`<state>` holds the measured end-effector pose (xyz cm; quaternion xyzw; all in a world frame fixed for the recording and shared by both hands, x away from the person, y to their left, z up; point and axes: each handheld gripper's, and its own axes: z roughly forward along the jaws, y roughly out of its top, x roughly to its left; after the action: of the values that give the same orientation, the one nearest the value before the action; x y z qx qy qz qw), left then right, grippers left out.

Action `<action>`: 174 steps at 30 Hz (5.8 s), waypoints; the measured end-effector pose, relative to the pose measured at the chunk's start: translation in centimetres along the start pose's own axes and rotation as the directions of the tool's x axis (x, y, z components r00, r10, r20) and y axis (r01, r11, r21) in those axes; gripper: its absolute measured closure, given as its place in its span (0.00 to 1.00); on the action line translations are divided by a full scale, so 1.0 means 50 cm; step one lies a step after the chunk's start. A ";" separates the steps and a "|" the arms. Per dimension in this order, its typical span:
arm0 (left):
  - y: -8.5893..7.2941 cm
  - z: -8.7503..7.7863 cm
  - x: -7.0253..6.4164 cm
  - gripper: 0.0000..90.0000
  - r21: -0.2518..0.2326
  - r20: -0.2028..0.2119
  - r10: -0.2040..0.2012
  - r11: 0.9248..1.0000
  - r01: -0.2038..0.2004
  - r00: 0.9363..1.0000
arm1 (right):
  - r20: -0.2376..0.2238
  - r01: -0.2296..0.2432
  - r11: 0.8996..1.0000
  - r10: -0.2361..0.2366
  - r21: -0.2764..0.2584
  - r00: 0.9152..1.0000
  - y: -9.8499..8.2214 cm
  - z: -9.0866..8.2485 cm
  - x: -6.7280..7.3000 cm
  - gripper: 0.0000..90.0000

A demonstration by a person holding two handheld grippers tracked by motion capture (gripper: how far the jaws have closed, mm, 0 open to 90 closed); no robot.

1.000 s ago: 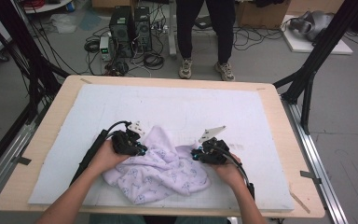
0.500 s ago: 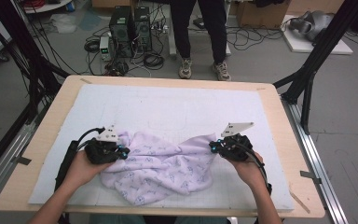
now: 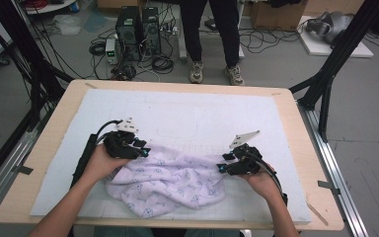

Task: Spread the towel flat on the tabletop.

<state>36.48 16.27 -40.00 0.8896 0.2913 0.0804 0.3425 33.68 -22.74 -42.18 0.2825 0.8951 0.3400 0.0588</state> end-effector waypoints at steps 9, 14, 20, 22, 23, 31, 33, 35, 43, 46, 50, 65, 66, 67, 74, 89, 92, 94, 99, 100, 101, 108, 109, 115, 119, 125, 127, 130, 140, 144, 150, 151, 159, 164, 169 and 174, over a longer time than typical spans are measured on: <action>-0.008 0.058 0.015 0.67 0.098 -0.062 0.002 0.995 0.004 0.998 | 0.008 0.000 1.000 0.000 -0.005 1.000 -0.007 0.029 -0.002 0.80; -0.004 0.057 -0.002 0.97 0.116 -0.055 0.066 0.991 -0.059 0.996 | 0.005 0.030 1.000 -0.030 -0.003 1.000 -0.002 0.031 0.003 0.93; 0.005 0.005 0.017 0.98 -0.018 -0.083 0.009 1.000 -0.011 0.996 | 0.027 0.016 0.996 -0.013 -0.085 1.000 0.012 -0.014 -0.005 0.93; 0.013 -0.016 0.029 0.98 -0.066 -0.114 -0.013 0.998 0.006 0.993 | 0.049 0.020 0.995 -0.015 -0.103 0.999 0.025 -0.030 -0.018 0.93; 0.017 -0.028 0.038 0.98 -0.096 -0.124 -0.029 0.995 0.017 0.992 | 0.055 0.020 0.994 -0.014 -0.105 0.998 0.032 -0.035 -0.023 0.93; 0.089 -0.061 0.088 0.98 -0.160 -0.226 -0.049 0.987 0.013 0.973 | 0.115 0.040 0.991 -0.025 -0.124 0.993 0.123 -0.048 -0.086 0.93; 0.113 -0.071 0.104 0.98 -0.181 -0.248 -0.059 0.983 0.014 0.967 | 0.132 0.041 0.991 -0.024 -0.125 0.991 0.146 -0.050 -0.104 0.93; 0.134 -0.078 0.117 0.98 -0.203 -0.273 -0.069 0.979 0.012 0.959 | 0.158 0.042 0.990 -0.021 -0.135 0.987 0.179 -0.059 -0.127 0.93; 0.137 -0.049 0.178 0.72 -0.144 -0.285 -0.139 0.984 0.101 0.948 | 0.215 -0.086 0.982 0.122 -0.166 0.969 0.213 -0.031 -0.184 0.61; 0.106 -0.040 0.161 0.69 -0.133 -0.223 -0.137 0.985 0.109 0.965 | 0.175 -0.079 0.988 0.101 -0.130 0.979 0.181 -0.013 -0.165 0.61; 0.073 -0.038 0.121 0.66 -0.119 -0.172 -0.094 0.990 0.074 0.981 | 0.119 -0.077 0.987 0.093 -0.138 0.988 0.148 -0.012 -0.131 0.60; -0.068 -0.097 -0.037 0.50 -0.149 0.021 0.021 0.989 -0.018 1.000 | -0.029 0.017 0.987 -0.022 -0.158 0.999 0.043 0.007 0.057 0.54; -0.078 -0.098 -0.048 0.49 -0.147 0.029 0.039 0.989 -0.034 0.999 | -0.049 0.020 0.988 -0.028 -0.156 0.998 0.037 0.015 0.073 0.54; -0.088 -0.098 -0.058 0.47 -0.144 0.035 0.048 0.989 -0.043 0.998 | -0.060 0.028 0.988 -0.037 -0.150 0.998 0.033 0.022 0.085 0.53; -0.124 -0.069 -0.077 0.63 -0.078 0.086 0.106 0.992 -0.100 0.991 | -0.067 0.093 0.993 -0.098 -0.075 0.993 0.030 0.085 0.125 0.59; -0.030 -0.082 -0.001 0.94 -0.179 0.016 0.033 0.983 -0.029 0.999 | 0.003 0.069 0.984 -0.069 -0.165 0.998 0.097 0.020 0.057 0.97; -0.014 -0.064 0.036 0.93 -0.174 0.021 -0.032 0.984 0.035 0.999 | 0.026 0.044 0.986 -0.041 -0.158 0.999 0.121 0.021 0.019 0.97; -0.010 -0.040 0.061 0.93 -0.147 -0.002 -0.063 0.987 0.062 0.998 | 0.035 0.030 0.988 -0.025 -0.149 0.999 0.132 0.032 0.001 0.97; -0.021 0.013 0.098 0.92 -0.097 -0.027 -0.121 0.988 0.118 0.992 | 0.039 -0.012 0.995 0.016 -0.103 0.999 0.138 0.084 -0.028 0.97; -0.021 0.013 0.101 0.90 -0.103 -0.024 -0.131 0.986 0.128 0.991 | 0.039 -0.026 0.995 0.030 -0.097 0.999 0.137 0.092 -0.033 0.97; -0.021 0.008 0.102 0.86 -0.111 -0.029 -0.132 0.986 0.128 0.991 | 0.038 -0.032 0.995 0.036 -0.097 0.999 0.135 0.098 -0.038 0.97; -0.017 -0.079 0.068 0.62 -0.201 -0.013 -0.109 0.974 0.104 0.994 | 0.048 -0.033 0.991 0.040 -0.133 0.998 0.133 0.070 -0.033 0.84; -0.017 -0.090 0.058 0.60 -0.207 -0.010 -0.094 0.974 0.090 0.996 | 0.047 -0.032 0.990 0.039 -0.138 0.998 0.132 0.062 -0.029 0.81; -0.022 -0.109 -0.025 0.51 -0.179 0.019 0.023 0.984 -0.019 1.000 | 0.038 0.019 0.983 -0.012 -0.182 0.999 0.128 0.021 0.016 0.75; -0.039 -0.073 -0.061 0.49 -0.133 0.049 0.056 0.990 -0.049 0.997 | 0.023 0.062 0.981 -0.059 -0.185 0.998 0.117 0.023 0.052 0.72; -0.042 -0.016 -0.077 0.67 -0.059 0.027 0.093 0.994 -0.091 0.995 | 0.001 0.100 0.984 -0.101 -0.147 0.995 0.122 0.044 0.087 0.69; -0.037 -0.010 -0.075 0.91 -0.049 0.036 0.099 0.994 -0.097 0.994 | 0.000 0.105 0.983 -0.106 -0.152 0.994 0.126 0.047 0.090 0.68; -0.019 -0.013 -0.088 0.96 -0.075 0.061 0.103 0.992 -0.098 0.993 | 0.004 0.100 0.984 -0.100 -0.149 0.995 0.125 0.046 0.087 0.68; 0.084 -0.063 -0.163 0.97 -0.204 0.153 0.200 0.965 -0.167 0.968 | 0.020 0.093 0.977 -0.091 -0.192 0.996 0.104 0.001 0.081 0.67; 0.092 -0.082 -0.158 0.97 -0.215 0.115 0.216 0.958 -0.188 0.970 | 0.020 0.085 0.976 -0.083 -0.202 0.996 0.098 -0.006 0.079 0.67; 0.044 -0.092 -0.061 0.97 -0.187 -0.006 0.096 0.978 -0.096 0.995 | -0.003 0.108 0.977 -0.110 -0.183 0.994 0.107 0.022 0.098 0.69; 0.035 -0.094 -0.042 0.97 -0.180 -0.028 0.071 0.981 -0.075 0.997 | -0.008 0.113 0.978 -0.117 -0.177 0.993 0.111 0.032 0.102 0.69; -0.046 -0.091 0.070 0.91 -0.110 -0.109 -0.084 0.991 0.073 0.990 | -0.025 0.116 0.981 -0.121 -0.152 0.992 0.157 0.122 0.123 0.67; -0.050 -0.110 0.034 0.56 -0.160 -0.050 -0.037 0.987 0.028 0.998 | -0.025 0.140 0.981 -0.145 -0.136 0.989 0.181 0.163 0.133 0.67; -0.046 -0.078 0.016 0.56 -0.077 -0.038 0.010 0.997 -0.013 0.999 | 0.043 0.156 0.986 -0.153 -0.062 0.987 0.183 0.197 0.132 0.69; -0.048 -0.052 0.020 0.89 -0.048 -0.023 0.022 0.999 -0.023 0.999 | 0.105 0.155 0.986 -0.148 -0.055 0.983 0.194 0.219 0.132 0.79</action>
<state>35.29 19.72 -39.66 0.8834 0.2829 0.1012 0.3596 35.94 -6.91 -43.72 0.2284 0.8986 0.3480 0.1385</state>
